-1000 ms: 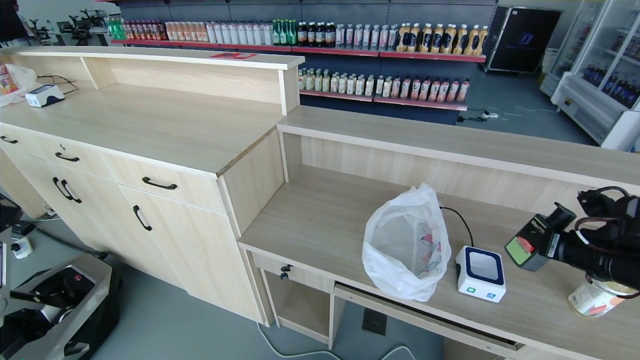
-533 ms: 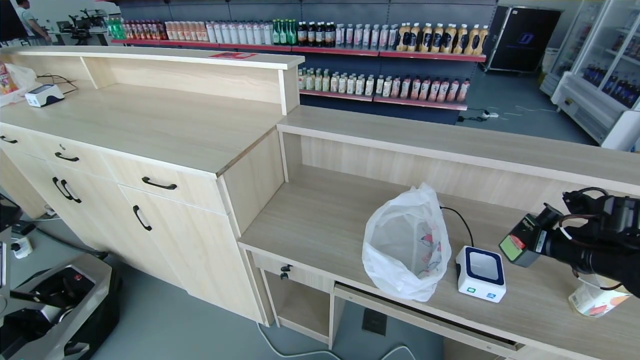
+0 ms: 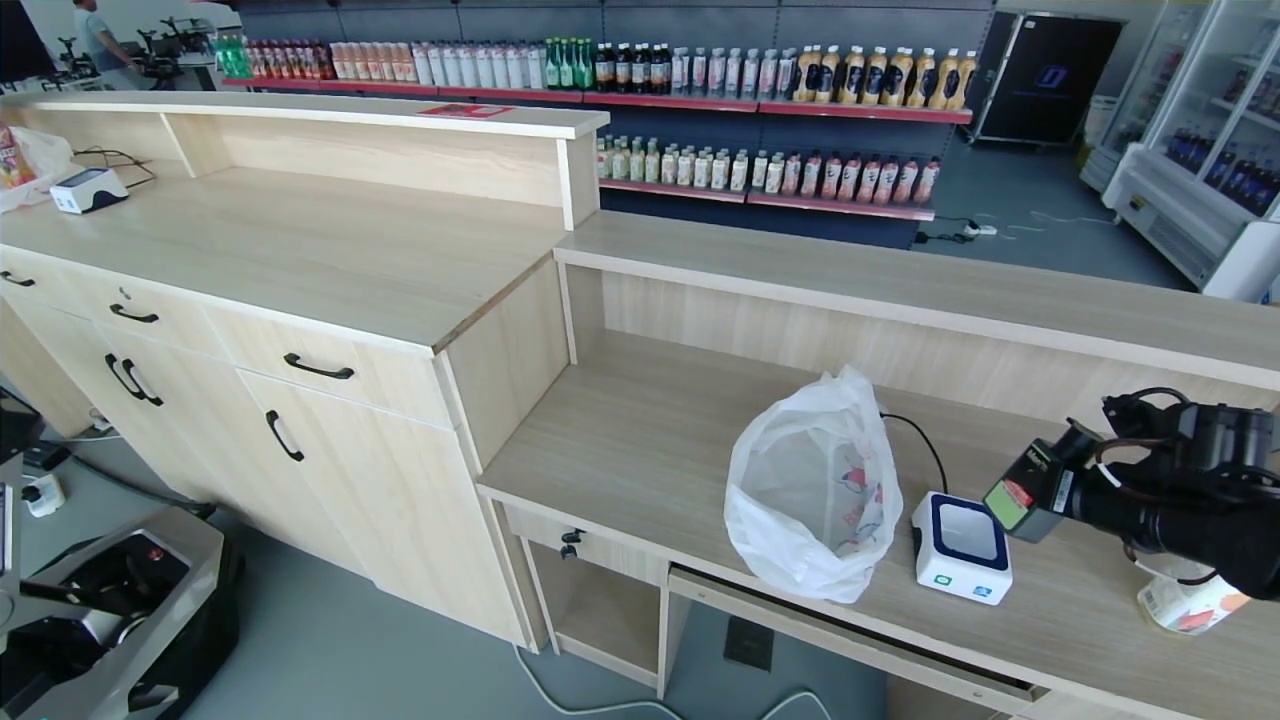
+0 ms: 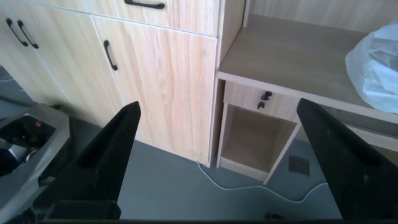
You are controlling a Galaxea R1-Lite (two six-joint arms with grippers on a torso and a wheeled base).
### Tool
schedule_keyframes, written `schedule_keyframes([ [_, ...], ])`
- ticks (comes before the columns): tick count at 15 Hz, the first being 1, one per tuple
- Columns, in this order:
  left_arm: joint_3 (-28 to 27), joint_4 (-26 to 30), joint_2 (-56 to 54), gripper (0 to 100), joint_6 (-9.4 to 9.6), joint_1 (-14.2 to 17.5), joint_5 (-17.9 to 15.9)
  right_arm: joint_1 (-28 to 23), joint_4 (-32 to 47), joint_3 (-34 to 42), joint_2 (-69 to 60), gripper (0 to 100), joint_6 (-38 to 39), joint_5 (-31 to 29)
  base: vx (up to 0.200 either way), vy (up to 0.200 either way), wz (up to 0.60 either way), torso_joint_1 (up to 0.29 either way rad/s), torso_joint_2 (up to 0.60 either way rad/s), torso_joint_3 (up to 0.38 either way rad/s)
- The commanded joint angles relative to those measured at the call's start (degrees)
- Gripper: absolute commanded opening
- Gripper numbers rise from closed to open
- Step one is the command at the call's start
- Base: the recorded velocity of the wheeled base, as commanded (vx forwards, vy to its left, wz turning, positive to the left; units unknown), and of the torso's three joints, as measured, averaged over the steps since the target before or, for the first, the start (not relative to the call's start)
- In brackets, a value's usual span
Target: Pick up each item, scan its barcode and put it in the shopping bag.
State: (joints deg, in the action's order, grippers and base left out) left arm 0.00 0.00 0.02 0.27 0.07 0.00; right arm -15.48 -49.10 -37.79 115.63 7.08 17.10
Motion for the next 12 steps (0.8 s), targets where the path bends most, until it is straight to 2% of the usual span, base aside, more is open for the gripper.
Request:
schedule_keyframes([
  [1,0.0,0.0,-0.02,100,0.0,0.01,0.0,0.63,-1.52,0.09,1.53,0,0.04,0.04,0.0,0.0,0.0,0.0,0.0,0.0],
  [12,0.0,0.0,-0.02,100,0.0,0.01,0.0,2.47,-4.86,-0.97,5.57,0,2.41,0.21,0.0,0.0,0.0,0.0,0.0,0.0],
])
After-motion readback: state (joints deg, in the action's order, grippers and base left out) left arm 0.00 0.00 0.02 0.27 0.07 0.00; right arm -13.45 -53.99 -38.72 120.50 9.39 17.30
